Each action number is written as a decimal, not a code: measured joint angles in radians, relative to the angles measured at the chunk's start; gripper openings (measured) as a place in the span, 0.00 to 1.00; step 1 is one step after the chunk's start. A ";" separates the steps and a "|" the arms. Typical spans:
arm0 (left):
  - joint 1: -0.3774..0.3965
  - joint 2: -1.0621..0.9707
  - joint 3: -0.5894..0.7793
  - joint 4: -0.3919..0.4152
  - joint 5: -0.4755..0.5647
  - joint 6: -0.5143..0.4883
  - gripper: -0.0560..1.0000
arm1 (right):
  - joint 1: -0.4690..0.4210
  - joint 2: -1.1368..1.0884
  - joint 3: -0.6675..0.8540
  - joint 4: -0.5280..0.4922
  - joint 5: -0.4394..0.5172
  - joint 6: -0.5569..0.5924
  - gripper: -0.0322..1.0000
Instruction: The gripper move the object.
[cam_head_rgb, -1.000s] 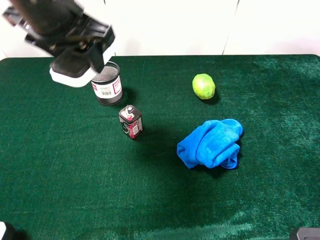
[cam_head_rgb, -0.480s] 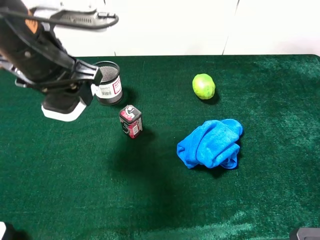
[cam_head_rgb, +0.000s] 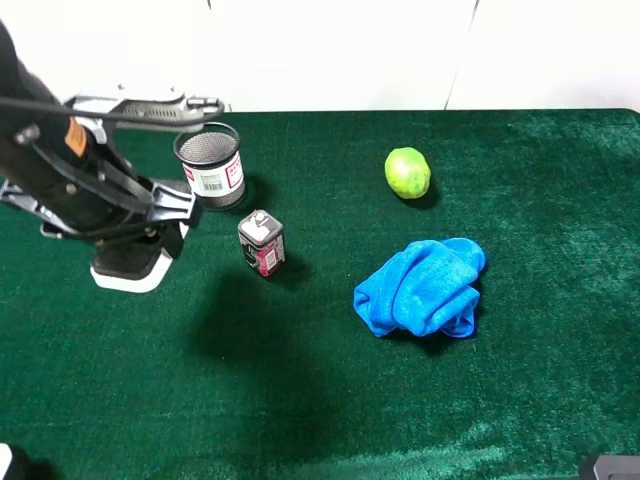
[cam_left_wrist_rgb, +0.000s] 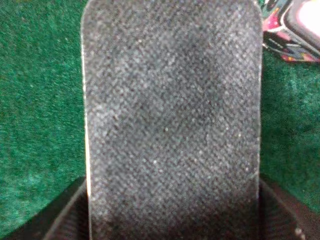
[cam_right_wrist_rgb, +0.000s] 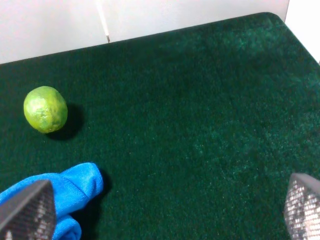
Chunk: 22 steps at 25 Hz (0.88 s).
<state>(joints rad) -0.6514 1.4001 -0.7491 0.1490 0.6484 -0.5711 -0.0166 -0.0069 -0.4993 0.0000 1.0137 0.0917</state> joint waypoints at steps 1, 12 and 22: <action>0.000 0.000 0.020 0.000 -0.024 -0.013 0.65 | 0.000 0.000 0.000 0.000 0.000 0.000 0.70; 0.000 -0.001 0.180 0.124 -0.245 -0.206 0.65 | 0.000 0.000 0.000 -0.005 0.000 0.000 0.70; 0.000 0.163 0.185 0.206 -0.395 -0.302 0.65 | 0.000 0.000 0.000 0.000 -0.001 0.000 0.70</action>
<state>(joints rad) -0.6514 1.5628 -0.5641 0.3554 0.2534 -0.8730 -0.0166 -0.0069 -0.4993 0.0000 1.0127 0.0917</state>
